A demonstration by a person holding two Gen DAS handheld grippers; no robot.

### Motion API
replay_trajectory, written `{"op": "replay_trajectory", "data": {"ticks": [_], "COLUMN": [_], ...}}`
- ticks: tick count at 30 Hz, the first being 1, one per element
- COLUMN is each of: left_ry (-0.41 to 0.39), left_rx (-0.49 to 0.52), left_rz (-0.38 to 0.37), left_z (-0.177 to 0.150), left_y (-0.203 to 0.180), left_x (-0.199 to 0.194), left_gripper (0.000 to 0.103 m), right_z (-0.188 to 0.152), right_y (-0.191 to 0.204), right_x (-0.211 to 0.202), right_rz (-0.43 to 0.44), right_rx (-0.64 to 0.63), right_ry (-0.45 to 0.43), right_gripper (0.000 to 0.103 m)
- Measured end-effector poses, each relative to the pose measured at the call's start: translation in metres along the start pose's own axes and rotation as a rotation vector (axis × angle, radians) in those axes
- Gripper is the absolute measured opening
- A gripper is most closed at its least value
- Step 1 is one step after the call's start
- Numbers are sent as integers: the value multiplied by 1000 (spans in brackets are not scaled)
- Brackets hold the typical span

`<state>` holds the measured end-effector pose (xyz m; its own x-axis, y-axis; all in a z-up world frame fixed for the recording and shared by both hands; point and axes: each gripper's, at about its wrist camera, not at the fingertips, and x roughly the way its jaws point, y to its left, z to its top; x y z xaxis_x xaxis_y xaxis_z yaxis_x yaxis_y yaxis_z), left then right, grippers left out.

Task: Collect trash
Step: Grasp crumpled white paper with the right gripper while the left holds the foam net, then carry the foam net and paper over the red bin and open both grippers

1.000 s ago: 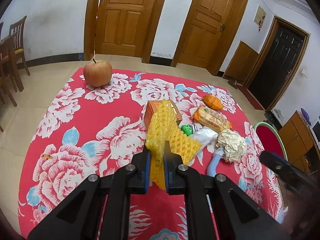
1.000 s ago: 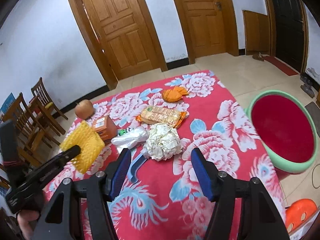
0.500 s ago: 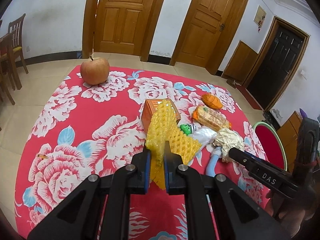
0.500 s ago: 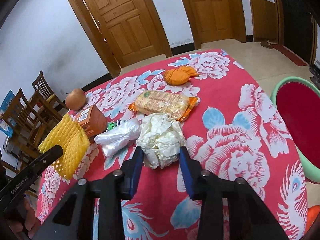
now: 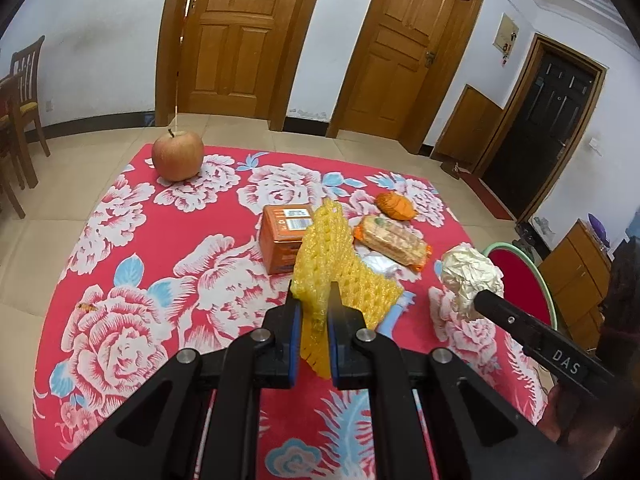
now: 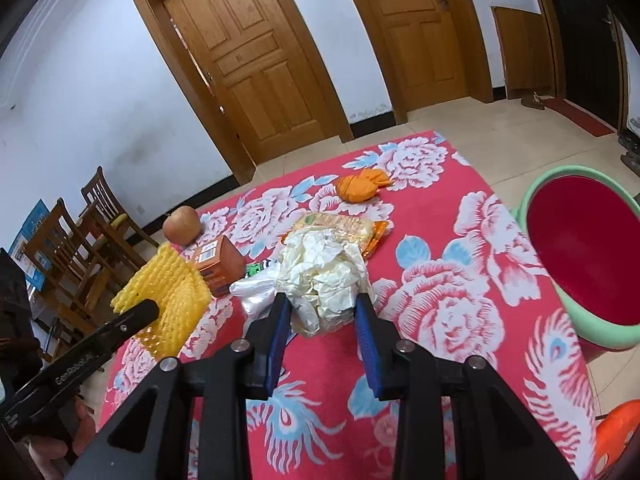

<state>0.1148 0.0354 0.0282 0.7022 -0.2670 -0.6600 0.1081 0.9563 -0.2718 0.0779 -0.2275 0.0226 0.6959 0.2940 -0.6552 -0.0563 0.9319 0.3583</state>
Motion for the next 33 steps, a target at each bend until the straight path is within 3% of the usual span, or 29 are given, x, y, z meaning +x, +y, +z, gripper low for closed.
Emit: {"op": "replay_trajectory", "data": {"ticks": [18,33], "left_ry": [-22,52], "left_rx": [67,170], "left_rz": [-86,-210], "left_z": [4,16], "left_y": [-58,-140], "left_x": [-20,13], "left_gripper": [10,10], "right_z": [-2,2], "right_y": [-39,-108], "right_x": [-83,-118], "right_rz": [-25,-120], "right_rx": [93,230], "right_ry": [-156,-231], "right_gripper": [36,36]}}
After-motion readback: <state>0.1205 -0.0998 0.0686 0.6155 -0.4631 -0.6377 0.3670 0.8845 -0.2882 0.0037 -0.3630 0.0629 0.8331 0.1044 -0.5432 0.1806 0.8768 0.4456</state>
